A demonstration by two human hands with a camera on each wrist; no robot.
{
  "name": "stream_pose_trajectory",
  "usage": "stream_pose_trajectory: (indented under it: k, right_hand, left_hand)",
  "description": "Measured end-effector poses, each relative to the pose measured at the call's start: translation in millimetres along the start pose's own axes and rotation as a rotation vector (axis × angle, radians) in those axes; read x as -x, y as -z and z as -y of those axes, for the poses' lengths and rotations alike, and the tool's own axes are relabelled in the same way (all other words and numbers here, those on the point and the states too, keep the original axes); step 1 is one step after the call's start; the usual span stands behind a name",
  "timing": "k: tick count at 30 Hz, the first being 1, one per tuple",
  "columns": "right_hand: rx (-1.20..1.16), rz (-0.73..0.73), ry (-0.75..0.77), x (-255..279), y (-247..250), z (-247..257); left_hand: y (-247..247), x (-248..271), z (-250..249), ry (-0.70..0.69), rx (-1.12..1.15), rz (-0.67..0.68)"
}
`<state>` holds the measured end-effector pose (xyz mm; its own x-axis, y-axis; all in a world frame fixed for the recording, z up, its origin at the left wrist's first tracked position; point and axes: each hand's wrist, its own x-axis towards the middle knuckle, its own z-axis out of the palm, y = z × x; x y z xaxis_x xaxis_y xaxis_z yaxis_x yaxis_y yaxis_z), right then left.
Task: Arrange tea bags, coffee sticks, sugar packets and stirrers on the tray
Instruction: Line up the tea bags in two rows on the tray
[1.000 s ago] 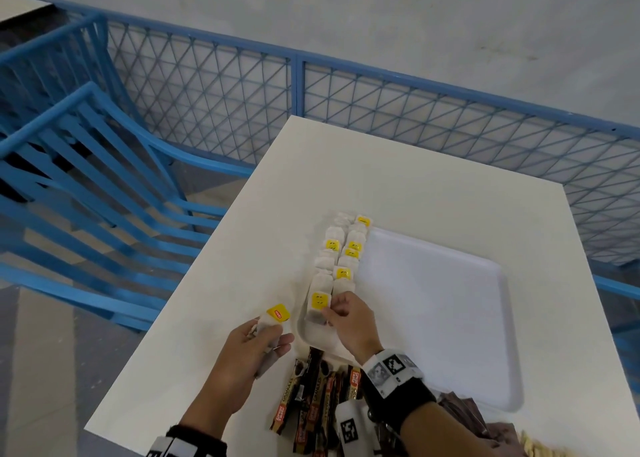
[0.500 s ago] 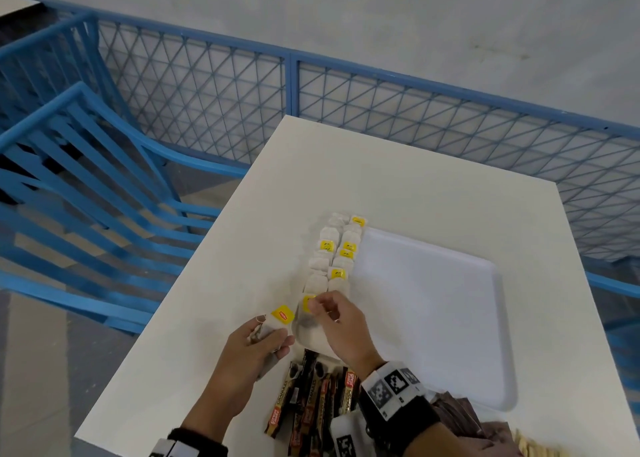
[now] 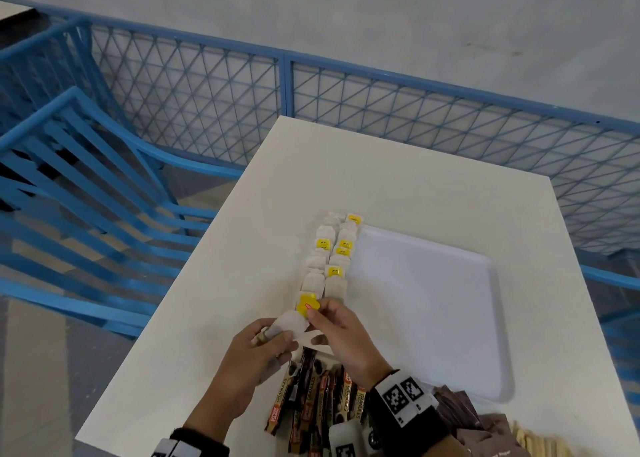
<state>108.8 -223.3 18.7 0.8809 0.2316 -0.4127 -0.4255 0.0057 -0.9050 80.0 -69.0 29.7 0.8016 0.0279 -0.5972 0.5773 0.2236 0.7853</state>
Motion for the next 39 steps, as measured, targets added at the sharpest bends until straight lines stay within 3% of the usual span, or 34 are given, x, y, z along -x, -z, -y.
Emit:
stream_pose_trajectory:
  k: [7,13,18,23,29,39]
  right_hand:
    - [-0.311,0.106,-0.074,7,3,6]
    - [-0.157,0.066,-0.019,2,3,-3]
    - [-0.162,-0.029,-0.018,-3,12,-4]
    - [0.05,-0.123,0.03,-7,32,-5]
    - [0.371,-0.182,0.066,-23,51,-9]
    - [0.697,-0.333,0.127,-48,44,-17]
  left_hand:
    - [-4,3,-4,0.008,-0.018,0.012]
    - [-8,6,-7,0.011,0.001,0.066]
    - [-3,2,-3,0.084,0.085,0.061]
    - [6,-3,-1,0.111,0.193,0.041]
    - [5,0,-3,0.083,0.103,0.083]
    - [0,6,-10,0.085,-0.007,0.088]
